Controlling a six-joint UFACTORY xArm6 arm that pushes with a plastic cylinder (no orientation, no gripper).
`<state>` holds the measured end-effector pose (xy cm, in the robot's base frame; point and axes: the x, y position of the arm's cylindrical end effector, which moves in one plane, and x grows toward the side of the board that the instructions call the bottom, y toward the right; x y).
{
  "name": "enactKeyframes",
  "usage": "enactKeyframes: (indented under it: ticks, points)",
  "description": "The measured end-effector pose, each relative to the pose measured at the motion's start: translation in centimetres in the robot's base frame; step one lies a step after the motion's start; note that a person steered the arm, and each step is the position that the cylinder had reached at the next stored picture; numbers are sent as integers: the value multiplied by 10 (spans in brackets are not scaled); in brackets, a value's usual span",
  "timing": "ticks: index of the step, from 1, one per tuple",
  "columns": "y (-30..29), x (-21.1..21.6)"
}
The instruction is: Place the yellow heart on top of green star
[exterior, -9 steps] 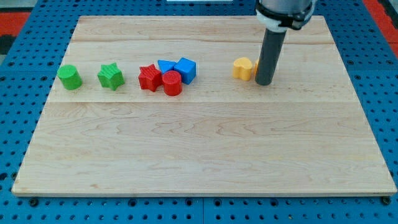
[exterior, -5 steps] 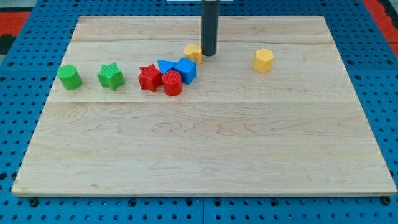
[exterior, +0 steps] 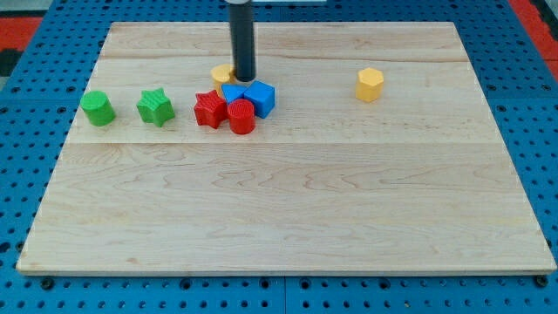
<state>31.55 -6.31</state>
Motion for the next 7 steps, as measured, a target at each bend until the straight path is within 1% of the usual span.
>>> enactKeyframes:
  ticks: [1, 2, 3, 4, 5, 7]
  points:
    - [-1, 1]
    - [-22, 10]
    - [-59, 10]
    - [-75, 7]
    - [-90, 30]
    - [101, -23]
